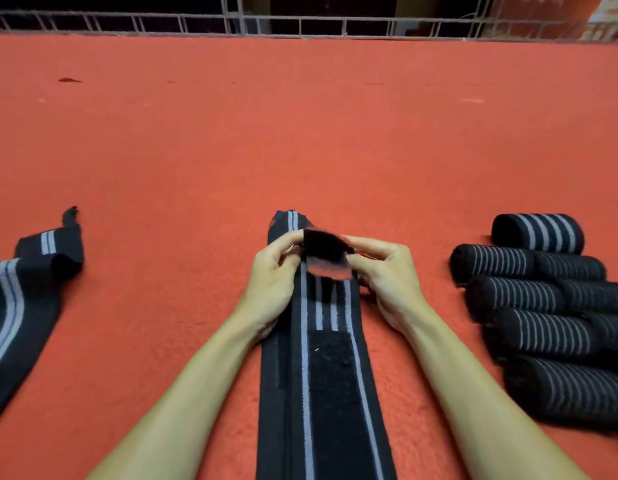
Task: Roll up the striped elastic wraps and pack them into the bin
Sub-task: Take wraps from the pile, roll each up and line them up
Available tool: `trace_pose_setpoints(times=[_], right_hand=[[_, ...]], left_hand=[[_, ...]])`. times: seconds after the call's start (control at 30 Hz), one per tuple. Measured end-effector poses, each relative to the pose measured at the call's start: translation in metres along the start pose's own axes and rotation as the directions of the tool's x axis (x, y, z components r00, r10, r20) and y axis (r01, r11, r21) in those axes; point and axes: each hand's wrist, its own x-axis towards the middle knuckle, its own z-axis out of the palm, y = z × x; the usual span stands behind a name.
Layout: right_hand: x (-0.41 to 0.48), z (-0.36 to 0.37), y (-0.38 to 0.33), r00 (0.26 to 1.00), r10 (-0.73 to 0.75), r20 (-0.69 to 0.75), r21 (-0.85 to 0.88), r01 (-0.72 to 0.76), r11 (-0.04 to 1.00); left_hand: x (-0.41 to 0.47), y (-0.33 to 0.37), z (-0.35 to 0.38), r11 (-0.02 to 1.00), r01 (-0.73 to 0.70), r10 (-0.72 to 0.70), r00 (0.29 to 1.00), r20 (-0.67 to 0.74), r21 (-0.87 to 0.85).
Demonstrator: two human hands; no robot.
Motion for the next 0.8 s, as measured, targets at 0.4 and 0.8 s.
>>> trace_pose_setpoints(times=[0.4, 0.8], right_hand=[[-0.011, 0.000, 0.000, 0.979, -0.202, -0.008, 0.002, 0.202, 0.979], [-0.012, 0.014, 0.007, 0.969, -0.245, 0.021, -0.246, 0.242, 0.939]], left_hand=[[-0.009, 0.003, -0.006, 0.994, 0.019, -0.006, 0.994, 0.110, -0.111], [-0.014, 0.008, -0.002, 0.995, -0.088, 0.087, 0.996, 0.023, 0.045]])
